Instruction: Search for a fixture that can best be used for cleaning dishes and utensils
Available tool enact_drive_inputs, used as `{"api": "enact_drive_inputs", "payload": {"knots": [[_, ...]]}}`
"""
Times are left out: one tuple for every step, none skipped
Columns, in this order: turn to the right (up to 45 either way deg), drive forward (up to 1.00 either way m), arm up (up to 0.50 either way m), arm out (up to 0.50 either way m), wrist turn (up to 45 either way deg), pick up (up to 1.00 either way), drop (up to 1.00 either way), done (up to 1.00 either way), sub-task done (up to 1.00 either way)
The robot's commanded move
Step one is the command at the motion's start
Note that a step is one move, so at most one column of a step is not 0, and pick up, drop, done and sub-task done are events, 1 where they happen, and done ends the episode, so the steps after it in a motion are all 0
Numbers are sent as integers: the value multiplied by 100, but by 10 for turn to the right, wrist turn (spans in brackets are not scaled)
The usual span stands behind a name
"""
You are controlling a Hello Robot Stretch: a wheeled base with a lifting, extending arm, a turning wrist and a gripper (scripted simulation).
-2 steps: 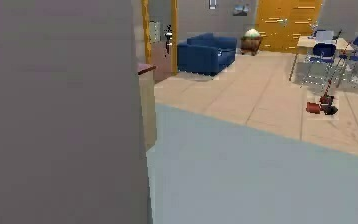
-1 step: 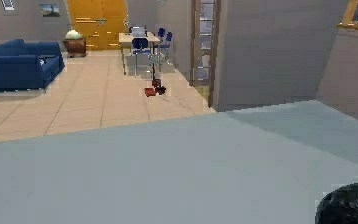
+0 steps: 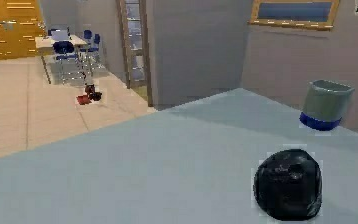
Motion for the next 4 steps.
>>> {"api": "enact_drive_inputs", "payload": {"knots": [[0, 20, 0, 0, 0, 0, 0, 0, 0], [-240, 0, 0, 0, 0, 0, 0, 0, 0], [0, 100, 0, 0, 0, 0, 0, 0, 0], [-30, 0, 0, 0, 0, 0, 0, 0, 0]]}}
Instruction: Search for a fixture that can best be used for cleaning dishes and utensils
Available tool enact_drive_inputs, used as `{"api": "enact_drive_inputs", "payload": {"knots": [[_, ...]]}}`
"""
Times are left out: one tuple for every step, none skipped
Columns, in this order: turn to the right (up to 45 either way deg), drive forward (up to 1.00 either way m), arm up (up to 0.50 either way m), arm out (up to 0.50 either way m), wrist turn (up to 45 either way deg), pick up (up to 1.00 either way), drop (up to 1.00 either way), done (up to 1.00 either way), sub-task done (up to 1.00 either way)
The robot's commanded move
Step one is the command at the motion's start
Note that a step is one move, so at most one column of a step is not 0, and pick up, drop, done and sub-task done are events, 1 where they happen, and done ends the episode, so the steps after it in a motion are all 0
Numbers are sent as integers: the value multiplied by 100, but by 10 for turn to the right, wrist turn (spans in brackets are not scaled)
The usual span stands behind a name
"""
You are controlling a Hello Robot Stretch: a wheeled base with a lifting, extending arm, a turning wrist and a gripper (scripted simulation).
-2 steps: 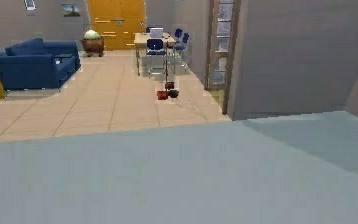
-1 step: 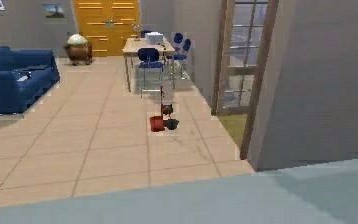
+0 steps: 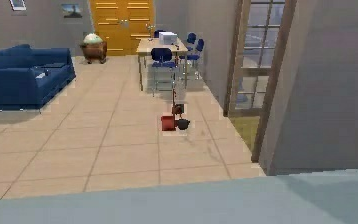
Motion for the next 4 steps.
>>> {"api": "enact_drive_inputs", "payload": {"knots": [[0, 100, 0, 0, 0, 0, 0, 0, 0], [0, 55, 0, 0, 0, 0, 0, 0, 0], [360, 0, 0, 0, 0, 0, 0, 0, 0], [0, 60, 0, 0, 0, 0, 0, 0, 0]]}}
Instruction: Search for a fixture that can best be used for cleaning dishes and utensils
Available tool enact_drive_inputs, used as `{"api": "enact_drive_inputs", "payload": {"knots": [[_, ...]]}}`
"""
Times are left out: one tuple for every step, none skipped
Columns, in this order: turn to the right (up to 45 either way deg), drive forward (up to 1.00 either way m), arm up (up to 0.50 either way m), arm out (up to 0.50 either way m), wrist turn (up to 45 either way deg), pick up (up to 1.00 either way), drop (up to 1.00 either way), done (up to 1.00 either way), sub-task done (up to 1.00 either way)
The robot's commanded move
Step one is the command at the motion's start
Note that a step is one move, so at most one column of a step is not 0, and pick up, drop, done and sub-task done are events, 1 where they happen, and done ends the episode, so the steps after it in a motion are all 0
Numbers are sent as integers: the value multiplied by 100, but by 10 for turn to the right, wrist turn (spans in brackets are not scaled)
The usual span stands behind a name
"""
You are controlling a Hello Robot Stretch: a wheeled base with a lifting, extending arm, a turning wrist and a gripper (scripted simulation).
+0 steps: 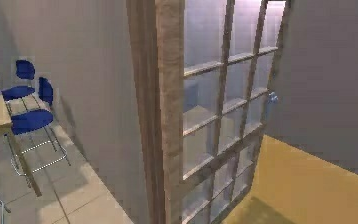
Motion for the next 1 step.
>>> {"api": "enact_drive_inputs", "payload": {"knots": [[390, 0, 0, 0, 0, 0, 0, 0, 0]]}}
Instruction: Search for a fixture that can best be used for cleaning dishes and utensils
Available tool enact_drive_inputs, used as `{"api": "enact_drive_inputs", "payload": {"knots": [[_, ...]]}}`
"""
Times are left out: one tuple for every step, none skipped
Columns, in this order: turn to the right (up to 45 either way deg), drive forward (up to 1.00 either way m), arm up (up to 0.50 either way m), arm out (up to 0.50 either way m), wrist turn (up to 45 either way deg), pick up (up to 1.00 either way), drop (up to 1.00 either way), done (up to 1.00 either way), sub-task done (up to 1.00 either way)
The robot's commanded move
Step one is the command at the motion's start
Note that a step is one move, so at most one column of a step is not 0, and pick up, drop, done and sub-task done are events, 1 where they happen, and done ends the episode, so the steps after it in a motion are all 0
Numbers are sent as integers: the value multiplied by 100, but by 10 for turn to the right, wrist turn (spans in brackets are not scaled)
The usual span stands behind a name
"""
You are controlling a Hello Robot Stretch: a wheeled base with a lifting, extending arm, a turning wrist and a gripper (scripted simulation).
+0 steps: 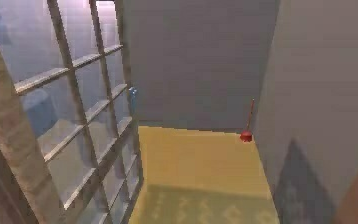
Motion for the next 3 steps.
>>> {"api": "enact_drive_inputs", "payload": {"knots": [[0, 100, 0, 0, 0, 0, 0, 0, 0], [60, 0, 0, 0, 0, 0, 0, 0, 0], [0, 50, 0, 0, 0, 0, 0, 0, 0]]}}
